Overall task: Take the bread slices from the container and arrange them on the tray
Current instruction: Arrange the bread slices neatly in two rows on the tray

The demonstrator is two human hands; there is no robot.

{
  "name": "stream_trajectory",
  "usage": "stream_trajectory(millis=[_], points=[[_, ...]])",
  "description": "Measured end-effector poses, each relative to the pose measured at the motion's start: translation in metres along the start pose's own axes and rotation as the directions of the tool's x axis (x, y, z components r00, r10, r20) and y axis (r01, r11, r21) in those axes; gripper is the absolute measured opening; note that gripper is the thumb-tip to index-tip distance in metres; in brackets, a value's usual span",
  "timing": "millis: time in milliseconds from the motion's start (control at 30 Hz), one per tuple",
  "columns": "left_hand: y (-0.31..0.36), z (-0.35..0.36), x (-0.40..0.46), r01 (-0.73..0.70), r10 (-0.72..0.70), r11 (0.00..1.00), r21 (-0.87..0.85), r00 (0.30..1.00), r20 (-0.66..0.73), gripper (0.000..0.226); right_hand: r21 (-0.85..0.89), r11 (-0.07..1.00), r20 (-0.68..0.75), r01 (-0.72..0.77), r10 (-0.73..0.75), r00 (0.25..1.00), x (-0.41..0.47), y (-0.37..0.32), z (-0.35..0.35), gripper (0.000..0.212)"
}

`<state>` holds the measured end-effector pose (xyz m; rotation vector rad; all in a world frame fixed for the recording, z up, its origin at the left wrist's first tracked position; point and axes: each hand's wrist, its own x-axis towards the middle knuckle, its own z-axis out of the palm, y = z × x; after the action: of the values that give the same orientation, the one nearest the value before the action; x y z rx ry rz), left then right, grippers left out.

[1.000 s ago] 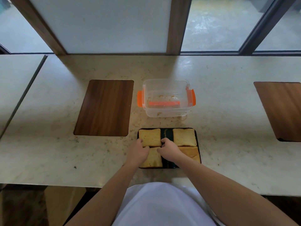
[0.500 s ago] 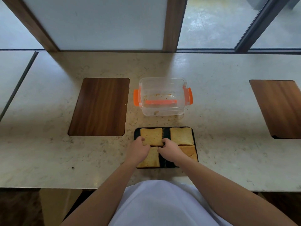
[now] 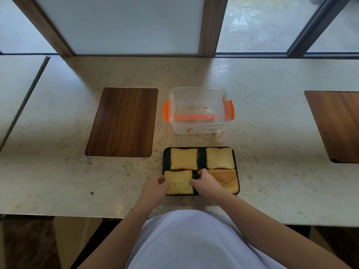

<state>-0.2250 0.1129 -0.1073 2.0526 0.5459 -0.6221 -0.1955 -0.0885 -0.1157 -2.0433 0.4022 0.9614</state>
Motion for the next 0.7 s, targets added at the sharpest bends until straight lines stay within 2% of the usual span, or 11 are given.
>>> stream_trajectory(millis=[200,300,400,433,533,700], points=[[0.008,0.004,-0.001,-0.008,0.008,1.0,0.0,1.0,0.0,0.047,-0.045,0.999,0.013,0.026,-0.025,1.0,-0.002,0.004,0.006,0.044],[0.013,0.006,-0.002,-0.007,0.007,1.0,0.003,0.999,0.034,0.044,-0.062,0.998,0.018,0.016,-0.015,1.0,-0.002,0.007,0.004,0.043],[0.015,0.002,0.002,0.001,0.0,0.999,-0.042,1.0,0.03,0.016,-0.067,0.997,0.014,0.026,-0.025,1.0,-0.002,0.008,-0.002,0.052],[0.016,0.0,0.004,0.0,0.001,0.998,-0.057,1.0,0.026,0.017,-0.057,0.998,0.008,0.033,-0.033,0.999,-0.002,0.006,-0.005,0.056],[0.023,-0.008,0.01,0.002,-0.001,0.999,-0.054,1.0,0.019,0.047,-0.037,0.998,-0.003,0.055,-0.055,0.998,0.003,-0.002,-0.014,0.066],[0.039,-0.007,0.021,-0.013,0.013,1.0,-0.01,0.999,0.05,0.055,0.03,0.999,0.01,0.013,-0.013,1.0,0.017,-0.019,-0.018,0.072]])
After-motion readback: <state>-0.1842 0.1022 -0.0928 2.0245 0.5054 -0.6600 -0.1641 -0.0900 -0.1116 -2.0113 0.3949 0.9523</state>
